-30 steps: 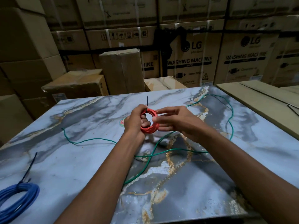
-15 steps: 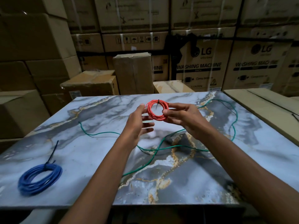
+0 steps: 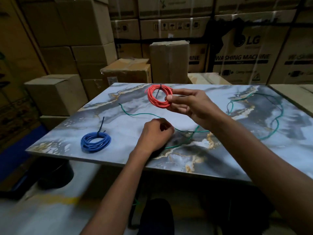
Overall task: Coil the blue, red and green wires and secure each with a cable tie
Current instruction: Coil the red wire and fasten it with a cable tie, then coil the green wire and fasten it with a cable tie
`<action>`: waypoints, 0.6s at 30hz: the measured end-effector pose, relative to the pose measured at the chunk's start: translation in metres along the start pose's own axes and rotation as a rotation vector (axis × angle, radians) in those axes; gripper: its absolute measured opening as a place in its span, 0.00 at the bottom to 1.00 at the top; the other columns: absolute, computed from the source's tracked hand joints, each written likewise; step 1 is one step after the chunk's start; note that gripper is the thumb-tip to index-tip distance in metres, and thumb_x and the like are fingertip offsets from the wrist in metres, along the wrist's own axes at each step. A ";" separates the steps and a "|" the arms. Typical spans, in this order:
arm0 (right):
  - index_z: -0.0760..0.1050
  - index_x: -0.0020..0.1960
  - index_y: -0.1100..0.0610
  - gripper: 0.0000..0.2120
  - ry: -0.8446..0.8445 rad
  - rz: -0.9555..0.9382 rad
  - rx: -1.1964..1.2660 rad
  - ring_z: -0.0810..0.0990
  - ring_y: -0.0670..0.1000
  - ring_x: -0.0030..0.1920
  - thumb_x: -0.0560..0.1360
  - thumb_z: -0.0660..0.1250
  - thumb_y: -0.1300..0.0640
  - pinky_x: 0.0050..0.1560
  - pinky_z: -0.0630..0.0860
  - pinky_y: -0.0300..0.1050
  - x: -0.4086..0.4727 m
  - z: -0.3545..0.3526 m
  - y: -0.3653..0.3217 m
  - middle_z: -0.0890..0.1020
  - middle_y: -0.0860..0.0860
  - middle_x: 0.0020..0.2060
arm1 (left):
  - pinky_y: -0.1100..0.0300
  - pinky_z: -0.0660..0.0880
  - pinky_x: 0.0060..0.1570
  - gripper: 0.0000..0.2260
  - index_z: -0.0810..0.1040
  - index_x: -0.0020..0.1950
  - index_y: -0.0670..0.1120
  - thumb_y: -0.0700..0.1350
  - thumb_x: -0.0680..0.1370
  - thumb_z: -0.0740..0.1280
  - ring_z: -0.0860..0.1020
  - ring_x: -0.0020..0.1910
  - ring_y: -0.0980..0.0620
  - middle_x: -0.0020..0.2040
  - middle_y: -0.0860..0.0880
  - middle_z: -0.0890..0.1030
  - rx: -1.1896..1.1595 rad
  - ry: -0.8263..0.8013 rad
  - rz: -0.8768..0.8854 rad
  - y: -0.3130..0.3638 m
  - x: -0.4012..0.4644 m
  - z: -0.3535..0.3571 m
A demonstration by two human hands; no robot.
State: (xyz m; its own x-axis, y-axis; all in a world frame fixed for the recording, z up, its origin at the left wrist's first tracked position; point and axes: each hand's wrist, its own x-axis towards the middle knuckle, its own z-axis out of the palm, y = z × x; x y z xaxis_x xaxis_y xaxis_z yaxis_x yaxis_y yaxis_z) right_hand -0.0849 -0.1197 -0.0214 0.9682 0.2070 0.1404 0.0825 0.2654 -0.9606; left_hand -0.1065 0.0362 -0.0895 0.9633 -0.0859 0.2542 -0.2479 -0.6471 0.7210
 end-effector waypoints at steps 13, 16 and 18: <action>0.80 0.56 0.69 0.13 -0.068 0.178 -0.132 0.88 0.58 0.42 0.72 0.74 0.72 0.44 0.84 0.44 0.025 0.058 0.012 0.86 0.63 0.43 | 0.62 0.76 0.57 0.08 0.86 0.51 0.49 0.48 0.75 0.71 0.81 0.51 0.56 0.51 0.49 0.84 -0.037 -0.100 0.154 -0.016 -0.028 -0.007; 0.81 0.51 0.66 0.08 -0.023 0.172 -0.101 0.87 0.57 0.40 0.72 0.73 0.72 0.45 0.85 0.45 0.026 0.049 0.015 0.86 0.61 0.40 | 0.62 0.78 0.53 0.06 0.86 0.50 0.49 0.45 0.75 0.71 0.82 0.47 0.58 0.47 0.52 0.85 -0.086 0.000 0.154 -0.023 -0.034 -0.020; 0.81 0.51 0.66 0.09 0.018 0.176 -0.070 0.87 0.57 0.42 0.72 0.74 0.72 0.46 0.85 0.44 0.025 0.041 0.019 0.86 0.61 0.41 | 0.62 0.79 0.47 0.03 0.86 0.47 0.48 0.43 0.76 0.71 0.83 0.41 0.58 0.41 0.53 0.85 -0.134 0.087 0.147 -0.026 -0.039 -0.033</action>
State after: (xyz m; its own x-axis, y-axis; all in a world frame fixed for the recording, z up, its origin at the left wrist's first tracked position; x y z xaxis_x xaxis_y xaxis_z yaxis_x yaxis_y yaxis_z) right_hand -0.0690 -0.0708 -0.0257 0.9733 0.2270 -0.0349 -0.0727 0.1605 -0.9844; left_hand -0.1406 0.0816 -0.0965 0.9048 -0.1022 0.4134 -0.4020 -0.5253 0.7500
